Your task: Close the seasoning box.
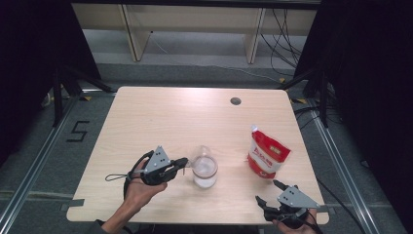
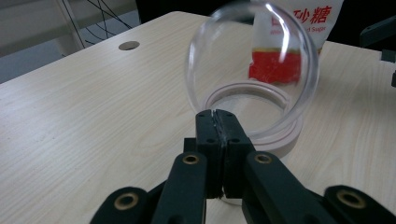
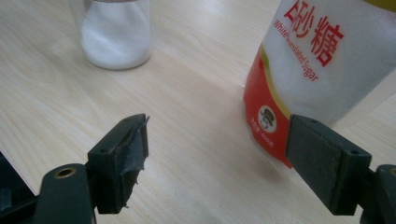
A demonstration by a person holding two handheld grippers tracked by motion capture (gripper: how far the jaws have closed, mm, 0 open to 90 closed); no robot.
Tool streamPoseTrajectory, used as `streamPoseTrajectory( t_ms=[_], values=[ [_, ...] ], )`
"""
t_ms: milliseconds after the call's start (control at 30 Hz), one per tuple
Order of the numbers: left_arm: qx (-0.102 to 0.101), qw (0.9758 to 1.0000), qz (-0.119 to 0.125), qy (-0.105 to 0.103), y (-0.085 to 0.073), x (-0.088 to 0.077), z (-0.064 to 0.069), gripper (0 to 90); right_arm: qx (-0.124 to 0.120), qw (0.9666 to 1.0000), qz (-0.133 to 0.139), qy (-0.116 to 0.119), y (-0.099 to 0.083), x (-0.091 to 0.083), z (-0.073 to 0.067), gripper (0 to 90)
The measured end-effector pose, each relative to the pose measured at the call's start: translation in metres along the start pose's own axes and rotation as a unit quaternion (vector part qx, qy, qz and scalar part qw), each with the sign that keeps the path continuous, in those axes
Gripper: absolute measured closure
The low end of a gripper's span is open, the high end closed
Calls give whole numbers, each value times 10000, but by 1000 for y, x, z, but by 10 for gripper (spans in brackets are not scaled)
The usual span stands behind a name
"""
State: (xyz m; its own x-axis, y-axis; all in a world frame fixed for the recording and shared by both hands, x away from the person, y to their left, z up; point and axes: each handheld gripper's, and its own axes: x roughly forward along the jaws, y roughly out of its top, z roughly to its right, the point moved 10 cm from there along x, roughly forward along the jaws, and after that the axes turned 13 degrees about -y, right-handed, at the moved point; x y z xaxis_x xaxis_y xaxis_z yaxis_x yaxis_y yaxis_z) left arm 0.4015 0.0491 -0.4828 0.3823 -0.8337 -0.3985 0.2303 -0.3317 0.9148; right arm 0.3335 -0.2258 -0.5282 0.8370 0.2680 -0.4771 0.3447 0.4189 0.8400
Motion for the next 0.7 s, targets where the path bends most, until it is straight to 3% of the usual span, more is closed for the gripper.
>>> streamPoseTrajectory(
  t_ms=[100, 267, 333, 367, 400, 433, 467, 500, 533, 700],
  values=[
    [-62, 10000, 38, -66, 0, 0, 2, 832, -125, 9999, 101, -40, 2, 1, 2, 222],
    [-302, 9992, 145, -230, 0, -3, 4, 664, -83, 9999, 112, -38, 2, 0, 1, 223],
    [-251, 9993, 130, -262, 0, -6, 5, 618, -178, 9997, 172, -62, 3, 1, 3, 223],
    [-289, 9992, 115, -233, -2, -7, 5, 596, -158, 9997, 160, -67, 3, 1, 3, 223],
    [-262, 9994, 88, -208, -3, -9, 5, 567, 63, 10000, 7, -20, 1, -1, -1, 222],
    [-332, 9992, 98, -185, -4, -10, 5, 552, -71, 9999, 105, -47, 2, 0, 1, 222],
    [-326, 9992, 102, -212, -4, -10, 5, 538, -77, 9999, 140, -52, 3, 1, 1, 222],
    [-455, 9987, 138, -195, -5, -10, 6, 518, -77, 9999, 139, -50, 3, 1, 1, 222],
    [-392, 9989, 120, -210, -6, -11, 6, 492, -36, 10000, 73, -23, 2, 0, 0, 222],
    [-554, 9982, 118, -191, -8, -13, 9, 353, -74, 9999, 126, -34, 3, 1, 1, 222]
  ],
)
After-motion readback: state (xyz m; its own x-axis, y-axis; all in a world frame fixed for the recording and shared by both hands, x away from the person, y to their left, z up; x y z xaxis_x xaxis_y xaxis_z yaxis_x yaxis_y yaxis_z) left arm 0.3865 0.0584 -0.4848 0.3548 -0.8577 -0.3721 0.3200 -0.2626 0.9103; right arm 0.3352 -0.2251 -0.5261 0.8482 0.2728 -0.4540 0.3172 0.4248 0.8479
